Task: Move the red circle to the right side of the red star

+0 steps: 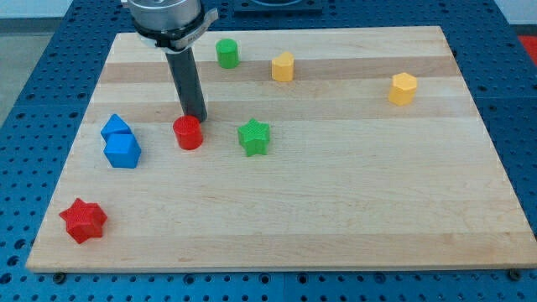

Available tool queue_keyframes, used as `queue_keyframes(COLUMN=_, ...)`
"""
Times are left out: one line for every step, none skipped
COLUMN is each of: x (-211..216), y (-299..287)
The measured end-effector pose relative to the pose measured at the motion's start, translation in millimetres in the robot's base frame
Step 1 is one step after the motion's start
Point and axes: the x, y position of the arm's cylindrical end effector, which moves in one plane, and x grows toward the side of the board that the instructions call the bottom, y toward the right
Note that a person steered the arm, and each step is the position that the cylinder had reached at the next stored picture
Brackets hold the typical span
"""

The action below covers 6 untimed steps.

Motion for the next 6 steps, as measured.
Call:
queue_keyframes(x=24.1, y=-6.1)
queue_keyframes(x=62.3, y=-8.2)
queue_keyframes(x=96.0, y=-9.7)
queue_keyframes(x=122.2, y=-10.5)
queue_keyframes(x=131.6, y=-10.4)
queue_keyframes(x=131.7, y=-8.0)
